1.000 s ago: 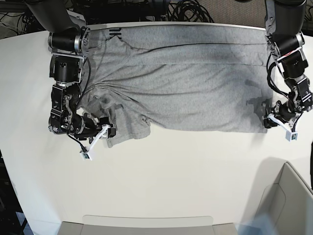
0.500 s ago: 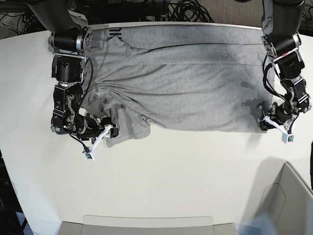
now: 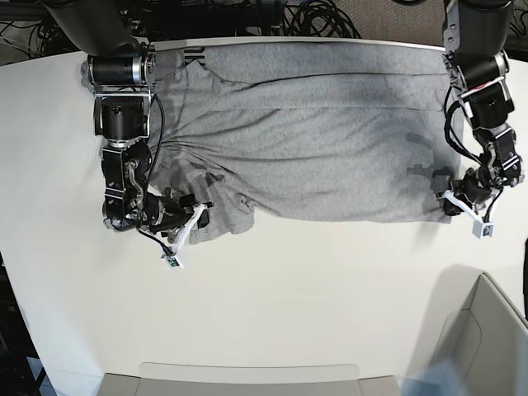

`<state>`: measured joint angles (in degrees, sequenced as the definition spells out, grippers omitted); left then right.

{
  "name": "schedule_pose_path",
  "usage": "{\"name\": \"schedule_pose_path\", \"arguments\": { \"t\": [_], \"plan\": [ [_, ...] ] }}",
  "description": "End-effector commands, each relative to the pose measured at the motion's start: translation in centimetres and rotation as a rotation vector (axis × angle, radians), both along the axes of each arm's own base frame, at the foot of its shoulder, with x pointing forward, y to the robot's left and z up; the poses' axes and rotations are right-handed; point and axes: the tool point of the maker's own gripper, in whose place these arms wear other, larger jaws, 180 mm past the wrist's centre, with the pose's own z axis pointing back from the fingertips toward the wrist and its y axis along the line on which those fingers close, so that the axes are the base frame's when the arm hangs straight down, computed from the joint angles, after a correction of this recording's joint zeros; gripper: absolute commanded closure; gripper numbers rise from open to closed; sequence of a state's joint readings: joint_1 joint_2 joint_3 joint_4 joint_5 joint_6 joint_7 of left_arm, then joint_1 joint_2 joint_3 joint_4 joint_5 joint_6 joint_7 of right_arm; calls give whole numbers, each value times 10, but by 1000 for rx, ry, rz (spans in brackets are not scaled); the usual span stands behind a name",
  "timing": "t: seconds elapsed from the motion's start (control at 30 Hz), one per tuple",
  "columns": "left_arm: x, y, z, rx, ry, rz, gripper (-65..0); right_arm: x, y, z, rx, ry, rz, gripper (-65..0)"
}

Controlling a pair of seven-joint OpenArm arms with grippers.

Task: Fold the T-shirt properly
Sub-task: 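Lift the side edges with both grippers and fold them over the shirt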

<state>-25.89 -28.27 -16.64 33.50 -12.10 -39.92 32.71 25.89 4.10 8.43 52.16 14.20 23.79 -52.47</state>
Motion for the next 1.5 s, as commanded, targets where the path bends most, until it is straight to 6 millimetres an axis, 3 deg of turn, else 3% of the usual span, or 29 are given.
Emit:
{"name": "schedule_pose_path", "arguments": {
  "t": [0.0,0.1,0.47,0.63,0.97,1.07,1.27,1.47],
  "plan": [
    [-16,-2,-14,30,103,-40,0,16,-6,17,-10,-40,-11,-53],
    [-15,-1,-12,25,96,-33,0,19,-8,20,-16,-49,-11,0],
    [4,4,6,20,42,-12,0,38,-13,41,-30,-99,-11,0],
    [16,12,21,2,0,29,0,55,-14,62,-26,-145,-17,0],
    [34,15,39,5,-44,32,0,84,-36,103,-61,-231,-39,0],
    [37,28,51,26,-65,44,0,91,-38,114,-63,-254,-42,0],
    [52,36,89,107,-127,15,0,96,-44,124,-72,-274,-48,0],
    [45,40,107,189,-118,-17,0,95,-44,133,-81,-311,-45,0]
  ]
}}
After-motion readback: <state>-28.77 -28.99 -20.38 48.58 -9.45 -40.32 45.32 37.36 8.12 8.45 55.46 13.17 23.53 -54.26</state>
